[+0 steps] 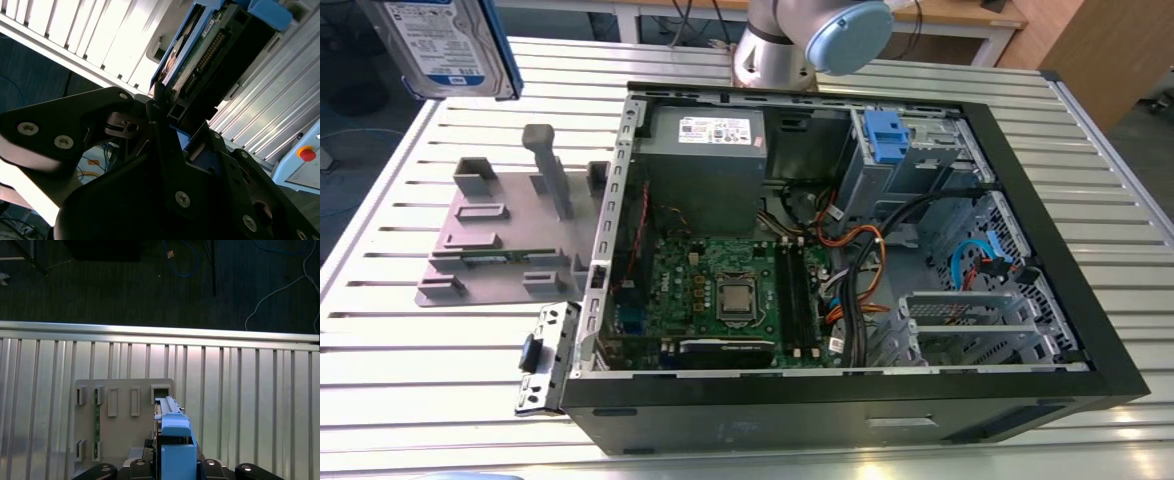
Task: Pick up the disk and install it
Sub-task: 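Pick up the disk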
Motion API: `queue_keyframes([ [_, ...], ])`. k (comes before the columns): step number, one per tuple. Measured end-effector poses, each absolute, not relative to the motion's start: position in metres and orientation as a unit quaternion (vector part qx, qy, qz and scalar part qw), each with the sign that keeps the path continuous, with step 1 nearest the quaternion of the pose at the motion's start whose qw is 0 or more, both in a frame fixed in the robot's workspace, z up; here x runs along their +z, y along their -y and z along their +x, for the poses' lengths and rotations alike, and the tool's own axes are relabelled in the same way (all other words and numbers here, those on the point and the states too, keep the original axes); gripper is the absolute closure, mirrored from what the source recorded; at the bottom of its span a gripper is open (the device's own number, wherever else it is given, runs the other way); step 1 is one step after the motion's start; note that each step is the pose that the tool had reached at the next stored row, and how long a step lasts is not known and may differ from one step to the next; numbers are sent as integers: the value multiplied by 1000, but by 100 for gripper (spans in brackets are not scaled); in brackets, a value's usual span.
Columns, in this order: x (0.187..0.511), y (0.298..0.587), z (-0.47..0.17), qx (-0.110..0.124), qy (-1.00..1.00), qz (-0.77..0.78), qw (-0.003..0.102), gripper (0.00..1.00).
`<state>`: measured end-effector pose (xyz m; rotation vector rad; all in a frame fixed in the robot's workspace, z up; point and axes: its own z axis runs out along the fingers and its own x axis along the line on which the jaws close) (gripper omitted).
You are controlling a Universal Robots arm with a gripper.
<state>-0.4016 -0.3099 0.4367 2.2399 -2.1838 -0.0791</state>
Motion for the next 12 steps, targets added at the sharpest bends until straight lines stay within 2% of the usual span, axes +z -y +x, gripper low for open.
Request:
queue_keyframes([
  [12,439,310,-402,-25,698,716,6,63],
])
